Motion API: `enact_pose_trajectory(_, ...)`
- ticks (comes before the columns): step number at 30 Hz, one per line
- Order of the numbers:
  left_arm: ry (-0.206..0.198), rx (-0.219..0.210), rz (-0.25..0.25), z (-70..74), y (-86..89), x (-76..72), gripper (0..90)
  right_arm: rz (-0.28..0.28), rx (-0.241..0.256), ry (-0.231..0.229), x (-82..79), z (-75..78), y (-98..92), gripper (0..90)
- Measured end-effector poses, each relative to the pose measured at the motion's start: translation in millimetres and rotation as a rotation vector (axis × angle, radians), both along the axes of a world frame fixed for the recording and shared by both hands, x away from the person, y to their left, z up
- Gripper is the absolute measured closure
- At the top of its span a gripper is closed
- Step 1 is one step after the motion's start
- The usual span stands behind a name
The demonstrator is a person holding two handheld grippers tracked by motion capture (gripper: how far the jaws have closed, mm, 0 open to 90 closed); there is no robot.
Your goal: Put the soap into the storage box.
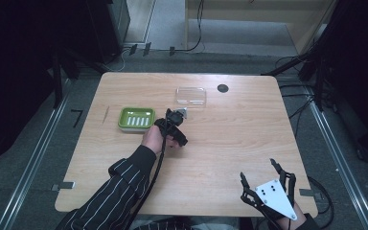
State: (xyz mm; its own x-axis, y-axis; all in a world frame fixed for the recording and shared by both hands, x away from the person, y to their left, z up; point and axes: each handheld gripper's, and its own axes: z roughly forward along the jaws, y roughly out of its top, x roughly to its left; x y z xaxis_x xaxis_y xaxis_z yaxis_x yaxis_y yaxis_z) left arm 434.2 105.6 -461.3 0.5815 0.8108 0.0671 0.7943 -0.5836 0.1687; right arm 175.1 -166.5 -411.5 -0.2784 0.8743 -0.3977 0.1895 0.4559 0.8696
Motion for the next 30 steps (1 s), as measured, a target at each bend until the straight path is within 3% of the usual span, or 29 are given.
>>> enact_pose_trajectory(9, 0.005, -0.019, -0.01, -1.0, 1.8, -0.3, 13.4, 0.002, -0.002, -0.001, 0.1, 0.0, 0.0, 13.0)
enact_pose_trajectory(30, 0.004, -0.019, -0.04, 3.4, 2.0, -4.6, 13.7, -0.001, -0.002, -0.004, -0.1, 0.0, 0.1, 13.0)
